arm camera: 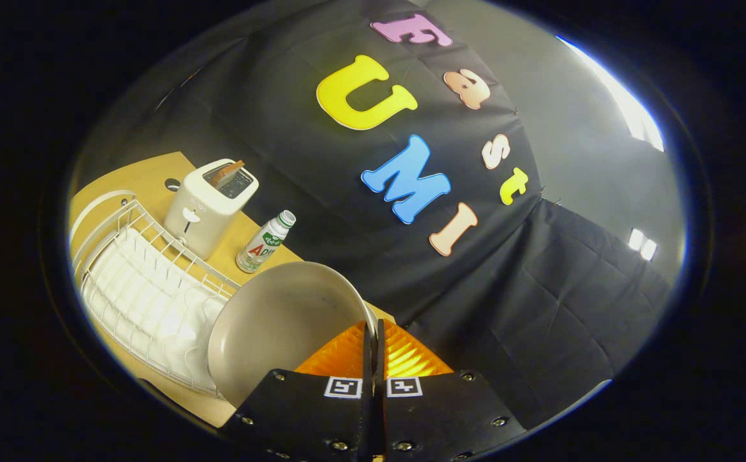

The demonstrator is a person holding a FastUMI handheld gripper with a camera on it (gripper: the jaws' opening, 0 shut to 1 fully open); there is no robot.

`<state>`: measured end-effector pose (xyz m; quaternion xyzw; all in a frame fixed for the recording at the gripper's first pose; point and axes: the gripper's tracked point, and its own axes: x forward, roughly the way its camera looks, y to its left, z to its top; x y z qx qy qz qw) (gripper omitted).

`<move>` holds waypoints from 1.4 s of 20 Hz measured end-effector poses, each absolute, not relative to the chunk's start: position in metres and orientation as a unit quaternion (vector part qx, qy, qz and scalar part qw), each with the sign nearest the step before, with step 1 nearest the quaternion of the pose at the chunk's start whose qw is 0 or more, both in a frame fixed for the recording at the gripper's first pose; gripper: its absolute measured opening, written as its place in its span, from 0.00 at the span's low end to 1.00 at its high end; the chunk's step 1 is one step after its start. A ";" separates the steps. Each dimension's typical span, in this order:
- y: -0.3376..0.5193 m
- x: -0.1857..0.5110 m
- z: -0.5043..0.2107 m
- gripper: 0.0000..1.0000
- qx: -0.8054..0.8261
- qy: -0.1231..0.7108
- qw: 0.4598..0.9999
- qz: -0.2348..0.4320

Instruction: Take the plate from the dish rack, then take the spoon from the basket and place it into the plate.

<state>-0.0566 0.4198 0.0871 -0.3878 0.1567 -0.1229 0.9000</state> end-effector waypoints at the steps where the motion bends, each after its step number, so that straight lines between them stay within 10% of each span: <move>1: 0.417 -0.066 0.086 0.00 -0.386 0.158 0.901 -0.121; 28: 0.388 -0.214 -0.045 0.00 -0.314 0.281 0.903 -0.086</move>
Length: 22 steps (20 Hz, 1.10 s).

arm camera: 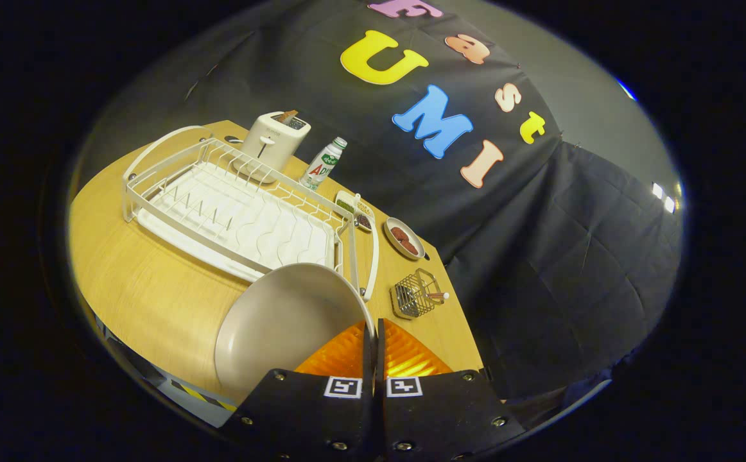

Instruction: Take the plate from the dish rack, then take the spoon from the basket and place it into the plate.

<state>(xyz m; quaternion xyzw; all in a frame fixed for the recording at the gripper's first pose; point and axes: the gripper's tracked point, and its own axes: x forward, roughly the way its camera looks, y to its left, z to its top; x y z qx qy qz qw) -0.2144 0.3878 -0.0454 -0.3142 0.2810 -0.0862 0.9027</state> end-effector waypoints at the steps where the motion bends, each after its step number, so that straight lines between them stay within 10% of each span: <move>1: 0.382 -0.215 -0.050 0.00 -0.311 0.286 0.902 -0.088; 22: 0.364 -0.203 -0.143 0.04 -0.169 0.397 0.899 -0.069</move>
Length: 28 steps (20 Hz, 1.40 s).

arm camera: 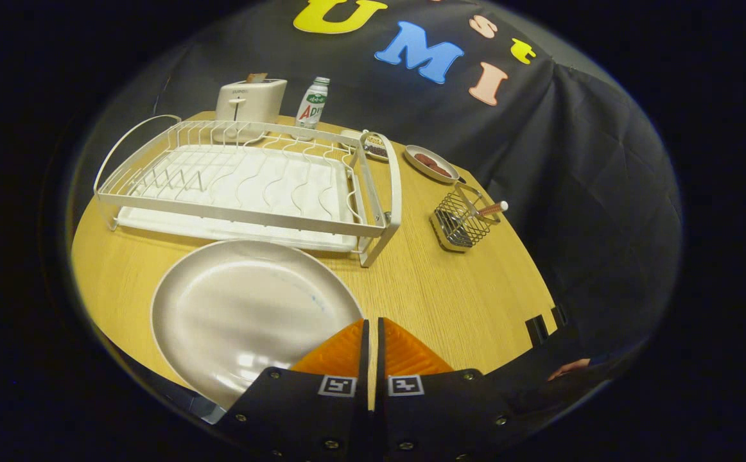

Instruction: Take the plate from the dish rack, then take the spoon from the basket and place it into the plate.

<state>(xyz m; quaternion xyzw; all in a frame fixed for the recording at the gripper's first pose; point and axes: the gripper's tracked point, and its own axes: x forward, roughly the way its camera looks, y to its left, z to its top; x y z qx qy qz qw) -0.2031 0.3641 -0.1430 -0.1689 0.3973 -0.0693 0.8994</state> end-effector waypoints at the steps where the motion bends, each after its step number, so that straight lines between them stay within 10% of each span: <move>1: 0.364 -0.202 -0.142 0.07 -0.171 0.396 0.899 -0.066; 9: 0.352 -0.183 -0.100 0.09 -0.144 0.354 0.922 -0.067; 15: 0.305 -0.142 -0.066 0.35 -0.133 0.321 0.932 -0.105; 28: 0.210 -0.062 -0.062 0.36 -0.081 0.318 0.927 -0.180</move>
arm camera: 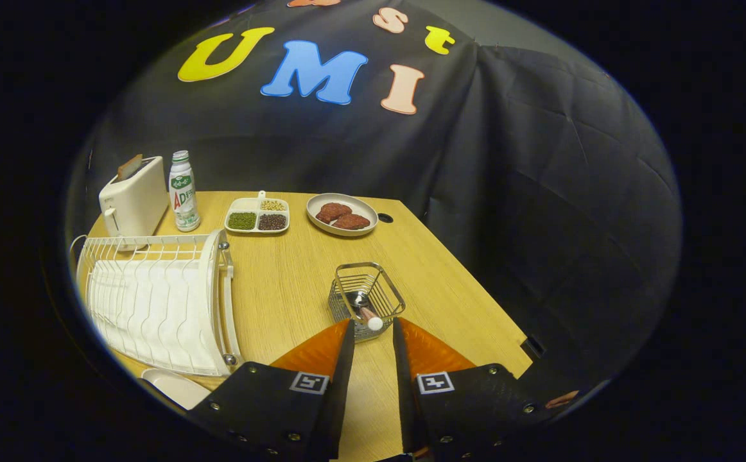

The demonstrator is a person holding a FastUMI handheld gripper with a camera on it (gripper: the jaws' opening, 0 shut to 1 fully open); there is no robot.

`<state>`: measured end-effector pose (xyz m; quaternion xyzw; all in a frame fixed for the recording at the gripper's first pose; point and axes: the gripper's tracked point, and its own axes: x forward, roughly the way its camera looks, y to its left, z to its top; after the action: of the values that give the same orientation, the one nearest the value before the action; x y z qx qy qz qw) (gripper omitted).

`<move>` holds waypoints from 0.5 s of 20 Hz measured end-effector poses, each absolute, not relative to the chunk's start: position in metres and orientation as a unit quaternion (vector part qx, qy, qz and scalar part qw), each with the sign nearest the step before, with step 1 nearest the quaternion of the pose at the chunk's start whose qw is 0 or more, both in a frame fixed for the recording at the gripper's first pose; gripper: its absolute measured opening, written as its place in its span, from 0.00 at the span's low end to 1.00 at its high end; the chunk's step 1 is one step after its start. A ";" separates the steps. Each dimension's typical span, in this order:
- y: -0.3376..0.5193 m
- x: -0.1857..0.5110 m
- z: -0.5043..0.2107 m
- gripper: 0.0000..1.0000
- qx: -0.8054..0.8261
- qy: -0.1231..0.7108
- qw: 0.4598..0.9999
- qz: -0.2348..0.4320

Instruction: Take the plate from the dish rack, then take the spoon from the basket and place it into the plate.

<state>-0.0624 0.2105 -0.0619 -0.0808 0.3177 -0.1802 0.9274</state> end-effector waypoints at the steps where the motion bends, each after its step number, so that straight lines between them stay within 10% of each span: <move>1: 0.207 -0.058 -0.064 0.36 -0.080 0.320 0.927 -0.181; 10: 0.202 -0.031 -0.089 0.33 -0.077 0.346 0.921 -0.161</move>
<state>-0.0311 0.2024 -0.0886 -0.0770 0.3458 -0.1612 0.9212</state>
